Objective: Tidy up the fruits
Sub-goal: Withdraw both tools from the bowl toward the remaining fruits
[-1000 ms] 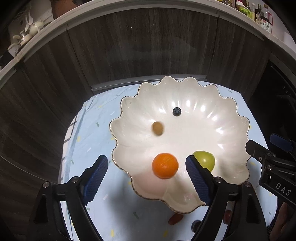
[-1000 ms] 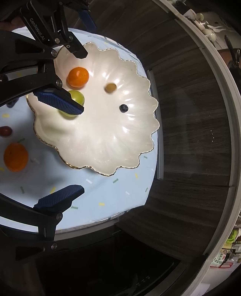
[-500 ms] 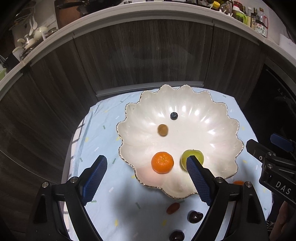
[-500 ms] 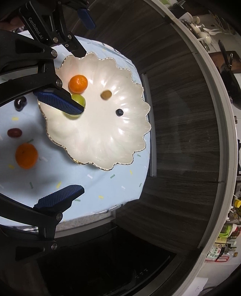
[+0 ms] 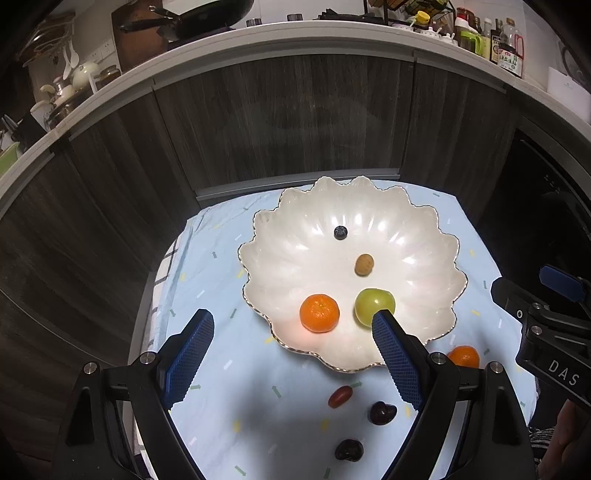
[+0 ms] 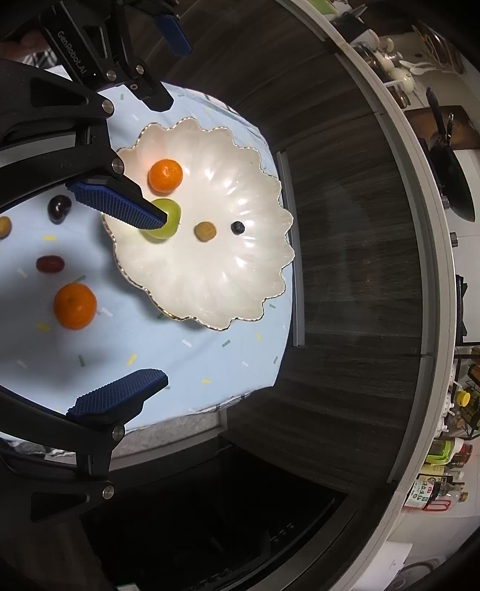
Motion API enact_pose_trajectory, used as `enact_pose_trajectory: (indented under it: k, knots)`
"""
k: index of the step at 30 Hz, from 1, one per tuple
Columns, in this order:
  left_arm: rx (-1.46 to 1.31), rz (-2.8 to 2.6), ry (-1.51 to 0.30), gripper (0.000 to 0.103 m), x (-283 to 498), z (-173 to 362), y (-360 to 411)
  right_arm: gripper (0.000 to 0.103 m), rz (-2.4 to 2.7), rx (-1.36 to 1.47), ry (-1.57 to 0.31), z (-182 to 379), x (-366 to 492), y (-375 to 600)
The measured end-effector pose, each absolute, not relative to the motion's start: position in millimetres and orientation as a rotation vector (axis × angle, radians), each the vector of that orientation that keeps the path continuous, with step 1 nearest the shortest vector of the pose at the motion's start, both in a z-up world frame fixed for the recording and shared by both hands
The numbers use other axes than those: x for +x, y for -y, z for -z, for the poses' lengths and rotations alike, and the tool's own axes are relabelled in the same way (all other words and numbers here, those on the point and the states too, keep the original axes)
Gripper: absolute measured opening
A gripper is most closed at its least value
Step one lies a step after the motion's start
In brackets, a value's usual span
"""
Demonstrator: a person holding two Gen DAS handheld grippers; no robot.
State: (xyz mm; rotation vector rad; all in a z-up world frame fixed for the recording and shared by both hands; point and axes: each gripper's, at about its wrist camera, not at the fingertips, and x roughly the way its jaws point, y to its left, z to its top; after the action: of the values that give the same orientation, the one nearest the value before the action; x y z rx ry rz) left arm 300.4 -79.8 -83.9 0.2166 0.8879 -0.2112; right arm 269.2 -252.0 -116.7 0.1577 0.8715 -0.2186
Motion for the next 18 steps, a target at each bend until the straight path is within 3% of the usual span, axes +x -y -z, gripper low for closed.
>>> enact_pose_trajectory:
  k: [18]
  knots:
    - [0.219,0.209,-0.881,0.088,277.3,78.3,74.7,0.079,0.219,0.151,-0.857,109.6,246.7,246.4]
